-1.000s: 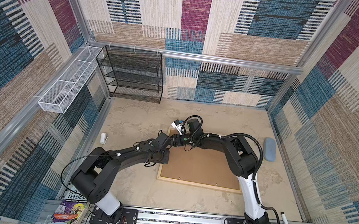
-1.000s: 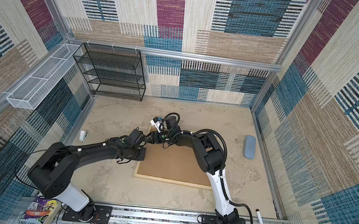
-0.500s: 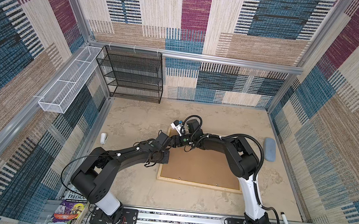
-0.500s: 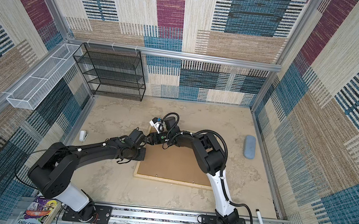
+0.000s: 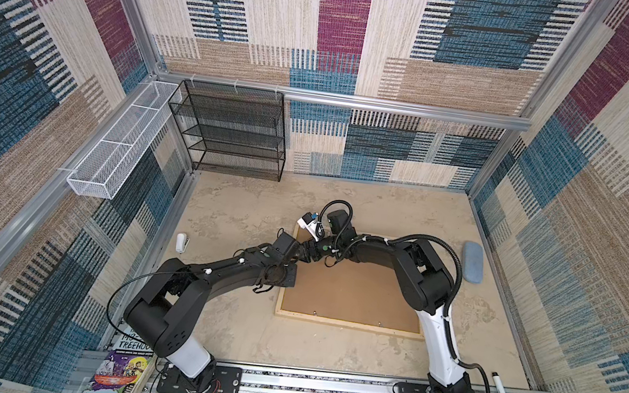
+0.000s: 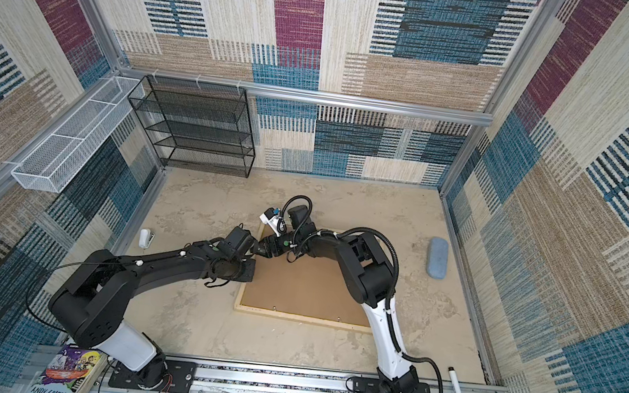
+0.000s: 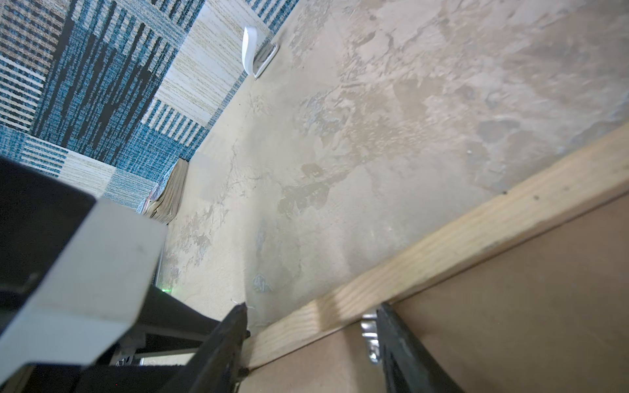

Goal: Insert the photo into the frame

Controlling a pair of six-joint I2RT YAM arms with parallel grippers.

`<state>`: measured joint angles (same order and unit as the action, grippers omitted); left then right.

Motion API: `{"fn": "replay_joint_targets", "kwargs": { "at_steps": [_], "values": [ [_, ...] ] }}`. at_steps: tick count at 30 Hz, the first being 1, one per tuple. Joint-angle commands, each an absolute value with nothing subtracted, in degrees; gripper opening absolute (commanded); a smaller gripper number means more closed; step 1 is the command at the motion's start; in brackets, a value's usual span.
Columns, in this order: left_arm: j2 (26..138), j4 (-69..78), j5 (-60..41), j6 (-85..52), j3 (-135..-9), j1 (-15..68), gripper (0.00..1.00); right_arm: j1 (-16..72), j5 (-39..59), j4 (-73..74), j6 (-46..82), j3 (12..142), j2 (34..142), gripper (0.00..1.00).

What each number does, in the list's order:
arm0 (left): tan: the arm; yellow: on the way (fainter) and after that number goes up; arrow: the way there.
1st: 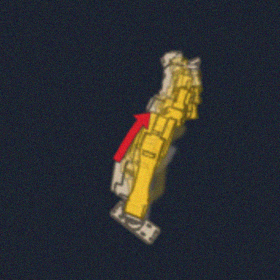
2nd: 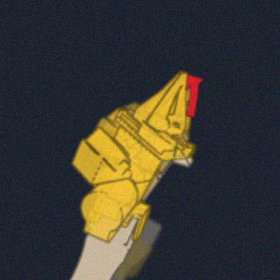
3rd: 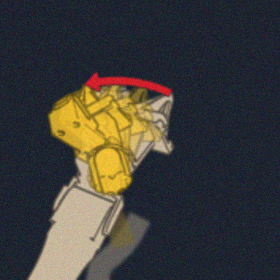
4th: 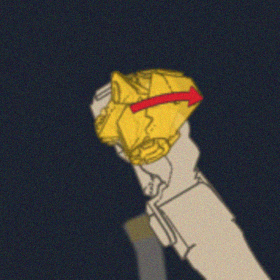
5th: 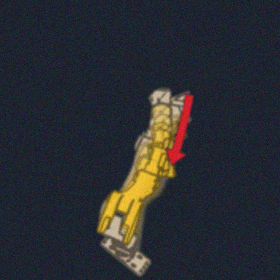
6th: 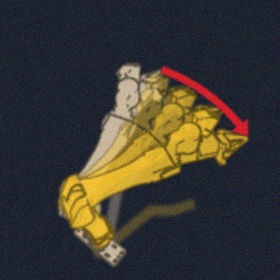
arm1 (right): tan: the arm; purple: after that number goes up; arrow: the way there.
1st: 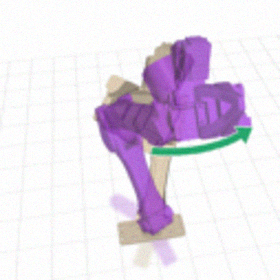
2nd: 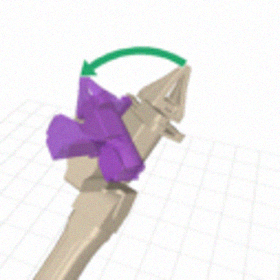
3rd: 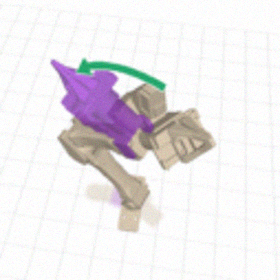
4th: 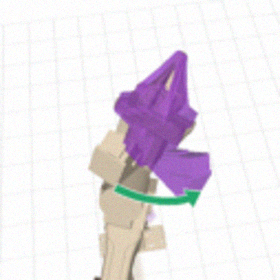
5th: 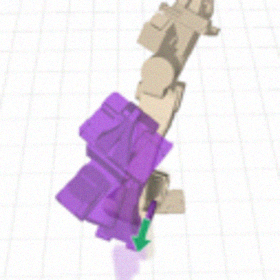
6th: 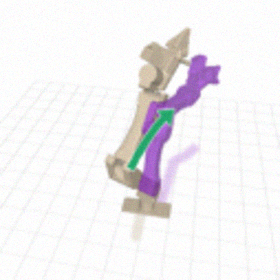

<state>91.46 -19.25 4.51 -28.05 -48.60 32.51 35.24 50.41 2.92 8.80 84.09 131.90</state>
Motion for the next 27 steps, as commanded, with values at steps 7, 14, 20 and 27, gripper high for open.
{"fn": "replay_joint_targets", "kwargs": {
  "at_steps": [7,14,20,27],
  "values": [
    [92.6,-19.9,6.7,-25.6,-48.2,32.3,0.0,36.2,39.0,-19.9,15.5,83.9,134.2,0.62],
    [92.7,-19.6,6.7,-25.5,-48.4,32.3,0.0,38.3,37.3,-18.8,15.4,82.2,132.4,0.62],
    [92.6,-19.9,7.1,-25.2,-48.4,32.3,0.0,39.0,43.0,-22.3,7.5,82.6,132.1,0.61],
    [92.7,-20.1,7.1,-24.9,-48.9,32.3,0.0,39.1,48.2,-25.4,1.3,82.4,131.2,0.59]
  ]
}}
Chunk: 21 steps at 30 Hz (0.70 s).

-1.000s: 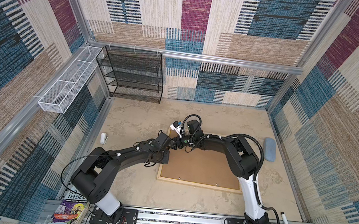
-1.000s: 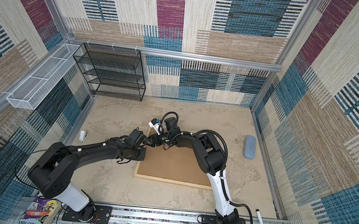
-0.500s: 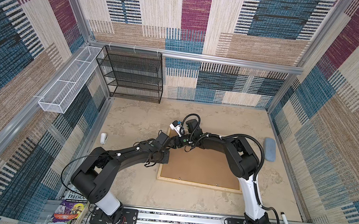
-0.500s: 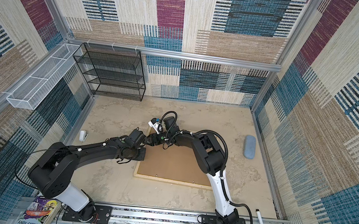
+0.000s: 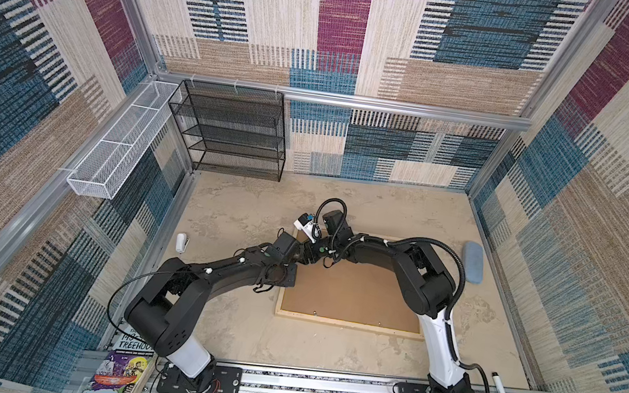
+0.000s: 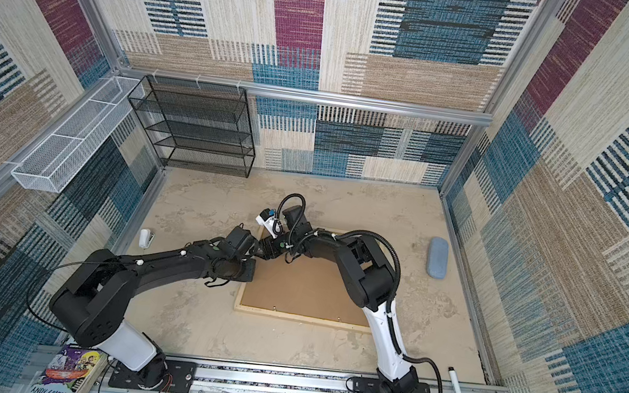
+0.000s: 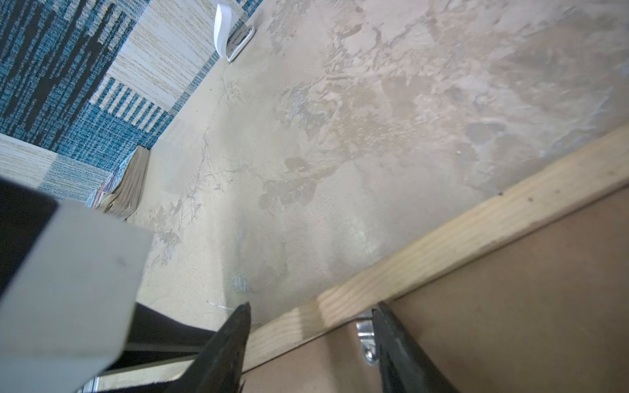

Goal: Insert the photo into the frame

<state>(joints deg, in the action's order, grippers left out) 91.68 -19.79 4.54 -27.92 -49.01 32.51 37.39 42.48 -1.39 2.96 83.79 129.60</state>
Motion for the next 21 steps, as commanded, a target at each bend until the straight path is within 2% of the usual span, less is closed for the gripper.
{"fn": "replay_joint_targets", "kwargs": {
  "at_steps": [1,5,12,16,21],
  "values": [
    [92.7,-20.1,7.2,-24.9,-48.9,32.4,0.0,39.1,48.6,-25.3,1.2,82.3,131.2,0.59],
    [92.6,-20.3,7.5,-24.9,-48.9,32.3,0.0,39.1,50.7,-23.9,1.6,81.9,131.1,0.58],
    [93.0,-22.4,11.0,-27.2,-49.3,32.3,0.0,34.8,45.6,-16.0,12.0,81.4,129.8,0.61],
    [93.7,-23.6,12.1,-28.2,-49.8,32.1,0.0,31.4,43.4,-11.0,16.4,79.0,125.2,0.64],
    [94.0,-24.7,13.4,-30.2,-49.9,31.1,0.0,27.9,37.4,-12.1,16.2,76.8,117.8,0.67]
  ]
}}
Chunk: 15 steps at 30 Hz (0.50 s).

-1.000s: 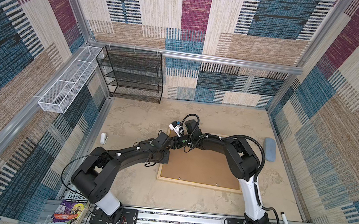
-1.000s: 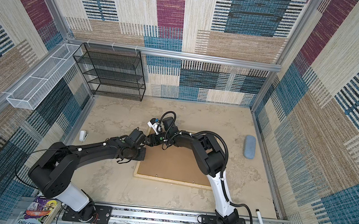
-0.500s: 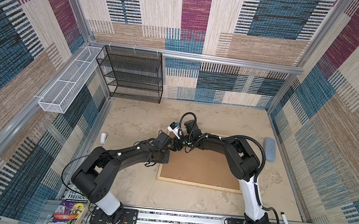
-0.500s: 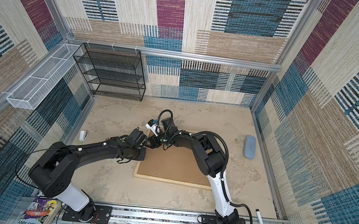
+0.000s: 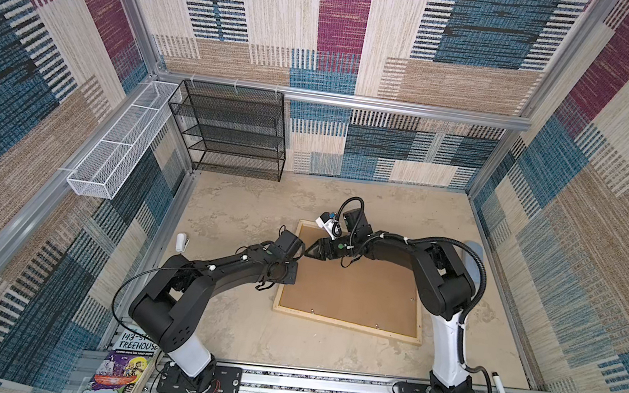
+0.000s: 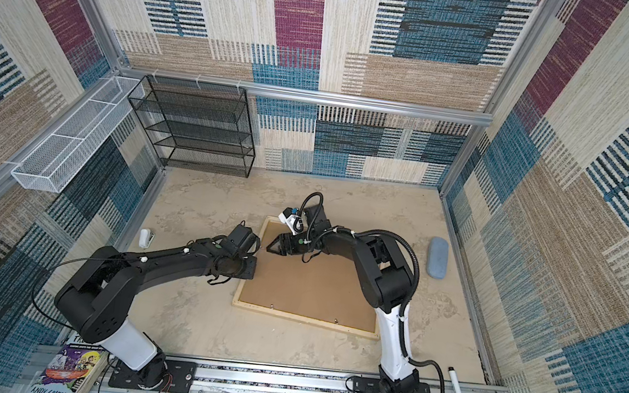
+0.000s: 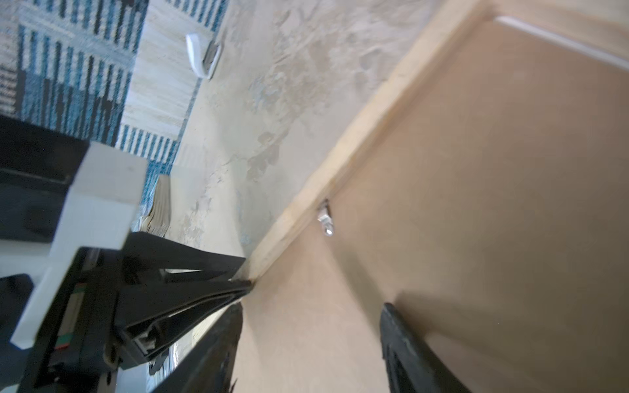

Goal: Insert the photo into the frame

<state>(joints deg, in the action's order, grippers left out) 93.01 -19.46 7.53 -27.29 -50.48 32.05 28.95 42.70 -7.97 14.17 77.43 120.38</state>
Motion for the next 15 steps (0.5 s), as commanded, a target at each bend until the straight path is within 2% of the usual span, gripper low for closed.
{"fn": "replay_joint_targets", "kwargs": {
  "at_steps": [1,8,15],
  "values": [
    [93.9,-24.9,13.8,-30.8,-49.9,30.8,0.0,27.2,35.1,-13.1,15.9,76.6,116.3,0.68],
    [91.6,-25.1,14.1,-30.2,-48.2,28.2,0.0,21.2,14.1,-20.1,15.0,73.6,107.2,0.68],
    [88.0,-23.7,12.4,-27.3,-46.9,26.9,0.25,16.3,1.0,-24.8,13.4,71.3,105.3,0.66]
  ]
}}
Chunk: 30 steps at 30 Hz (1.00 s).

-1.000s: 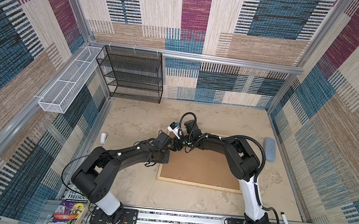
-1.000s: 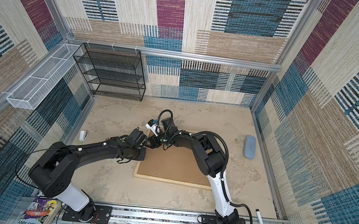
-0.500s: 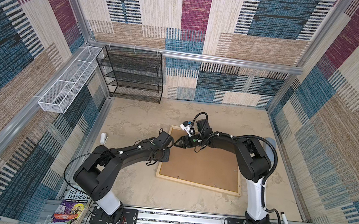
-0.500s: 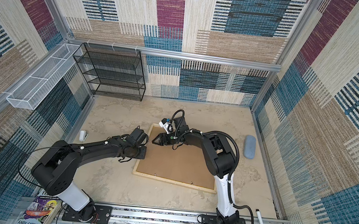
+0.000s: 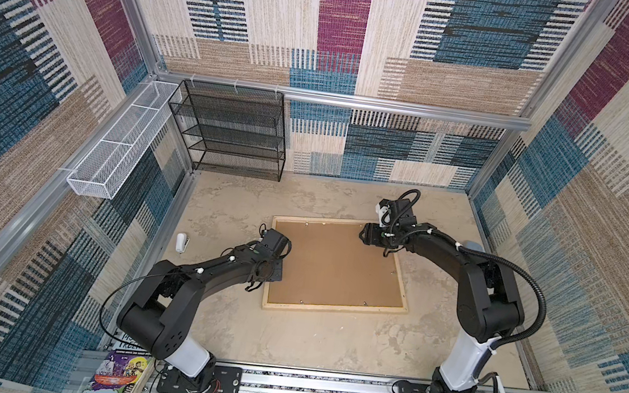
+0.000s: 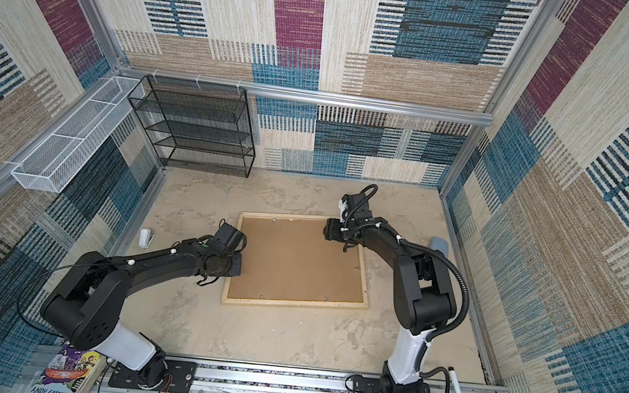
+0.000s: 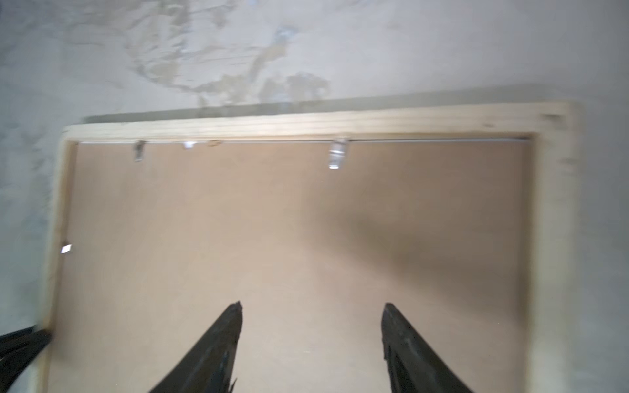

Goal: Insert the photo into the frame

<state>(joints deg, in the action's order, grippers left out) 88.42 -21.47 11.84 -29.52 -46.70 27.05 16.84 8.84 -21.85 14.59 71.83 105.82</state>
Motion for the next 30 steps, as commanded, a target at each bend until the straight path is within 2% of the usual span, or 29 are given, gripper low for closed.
{"fn": "replay_joint_targets", "kwargs": {
  "at_steps": [1,8,14,23,30],
  "values": [
    [88.1,-23.9,12.3,-27.3,-47.4,26.9,0.28,15.8,0.6,-24.9,13.3,70.7,105.2,0.66],
    [88.1,-24.0,10.9,-27.8,-48.6,26.9,0.37,13.8,-0.9,-25.1,12.5,68.2,103.4,0.61],
    [83.2,-24.3,11.0,-27.9,-47.5,26.9,0.43,13.0,-1.3,-25.2,11.9,67.9,104.3,0.54],
    [72.1,-21.7,8.6,-26.2,-43.1,28.3,0.49,12.8,-0.9,-25.0,11.9,68.2,106.5,0.4],
    [69.3,-21.0,8.3,-25.1,-42.3,30.3,0.51,12.8,-2.6,-25.9,11.9,68.4,106.1,0.34]
  ]
}}
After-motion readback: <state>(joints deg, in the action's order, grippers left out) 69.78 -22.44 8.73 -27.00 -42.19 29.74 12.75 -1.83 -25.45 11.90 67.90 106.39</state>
